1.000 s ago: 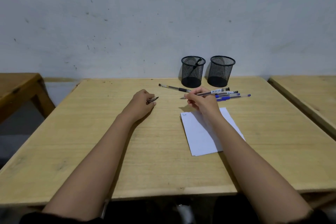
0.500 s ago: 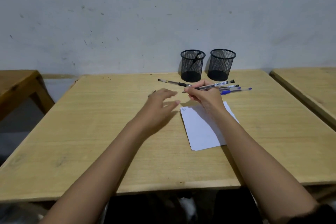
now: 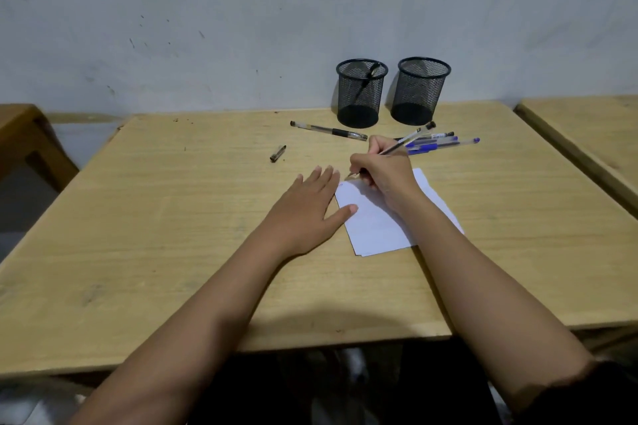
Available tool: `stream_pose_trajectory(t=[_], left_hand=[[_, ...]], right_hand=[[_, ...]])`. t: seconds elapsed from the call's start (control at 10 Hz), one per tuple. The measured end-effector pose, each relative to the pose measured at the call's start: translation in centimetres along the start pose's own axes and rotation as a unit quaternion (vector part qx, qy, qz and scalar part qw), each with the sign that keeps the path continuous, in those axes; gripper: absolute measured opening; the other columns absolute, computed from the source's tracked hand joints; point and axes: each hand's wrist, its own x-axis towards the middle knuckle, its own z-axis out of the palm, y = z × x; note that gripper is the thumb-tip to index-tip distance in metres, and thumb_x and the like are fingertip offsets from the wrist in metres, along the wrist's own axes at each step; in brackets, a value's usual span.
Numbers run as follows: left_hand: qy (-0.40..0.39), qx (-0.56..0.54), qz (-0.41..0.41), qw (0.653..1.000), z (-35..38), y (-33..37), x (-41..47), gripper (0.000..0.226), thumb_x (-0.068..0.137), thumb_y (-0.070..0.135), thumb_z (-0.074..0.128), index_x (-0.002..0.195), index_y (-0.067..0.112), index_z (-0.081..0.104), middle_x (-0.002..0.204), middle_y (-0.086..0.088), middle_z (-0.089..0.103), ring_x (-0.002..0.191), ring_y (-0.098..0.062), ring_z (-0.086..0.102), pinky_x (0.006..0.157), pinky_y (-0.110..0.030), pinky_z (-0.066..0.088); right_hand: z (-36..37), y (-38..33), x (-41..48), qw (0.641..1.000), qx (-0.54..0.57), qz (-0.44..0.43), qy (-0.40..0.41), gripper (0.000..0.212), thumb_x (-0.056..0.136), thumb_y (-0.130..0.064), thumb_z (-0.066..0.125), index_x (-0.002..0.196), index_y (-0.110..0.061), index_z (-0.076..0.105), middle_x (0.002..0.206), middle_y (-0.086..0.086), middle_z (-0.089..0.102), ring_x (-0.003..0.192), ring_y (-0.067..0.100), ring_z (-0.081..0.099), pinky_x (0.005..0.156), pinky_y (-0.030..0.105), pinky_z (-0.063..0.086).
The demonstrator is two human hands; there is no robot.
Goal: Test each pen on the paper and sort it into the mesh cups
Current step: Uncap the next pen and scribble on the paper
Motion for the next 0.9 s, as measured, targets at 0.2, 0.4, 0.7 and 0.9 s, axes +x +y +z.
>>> stream_pose_trajectory(t=[0.2, 0.4, 0.7, 0.9], left_hand=[[-0.017, 0.023, -0.015, 0.999, 0.42, -0.13, 0.06, 0.073, 0.095, 0.057, 0.022, 0.15, 0.017, -0.003, 0.159, 0.001, -0.009, 0.146, -0.013, -0.011, 0.118, -0.033, -0.007], [-0.03, 0.025, -0.015, 0.999, 0.31, -0.09, -0.06, 0.073, 0.095, 0.056, 0.02, 0.15, 0.017, -0.005, 0.159, 0.001, -0.011, 0.145, -0.013, -0.013, 0.118, -0.032, -0.008], [-0.031, 0.028, -0.018, 0.999, 0.29, -0.08, -0.03, 0.072, 0.095, 0.057, 0.02, 0.15, 0.017, -0.005, 0.159, 0.001, -0.011, 0.145, -0.013, -0.012, 0.119, -0.032, -0.007], [-0.031, 0.027, -0.019, 0.999, 0.25, 0.01, -0.06, 0.072, 0.095, 0.057, 0.02, 0.15, 0.017, -0.005, 0.159, 0.001, -0.011, 0.146, -0.013, -0.012, 0.118, -0.032, -0.006]], right_hand=[[0.95, 0.1, -0.19, 0.998, -0.052, -0.023, 0.002, 0.032, 0.067, 0.005, 0.062, 0.057, -0.011, 0.036, 0.063, 0.01, 0.033, 0.057, 0.017, 0.037, 0.051, 0.025, 0.036], [0.99, 0.2, -0.3, 0.998, -0.051, -0.033, 0.011, 0.033, 0.067, 0.007, 0.06, 0.058, -0.01, 0.034, 0.064, 0.01, 0.029, 0.056, 0.015, 0.033, 0.044, 0.019, 0.031], [1.11, 0.11, -0.45, 0.998, -0.045, -0.036, -0.016, 0.03, 0.068, 0.012, 0.059, 0.061, -0.009, 0.038, 0.061, 0.009, 0.027, 0.054, 0.014, 0.031, 0.04, 0.013, 0.03], [1.07, 0.19, -0.29, 0.998, -0.054, -0.037, -0.004, 0.032, 0.068, 0.009, 0.061, 0.058, -0.009, 0.036, 0.062, 0.009, 0.03, 0.056, 0.015, 0.034, 0.044, 0.016, 0.033]])
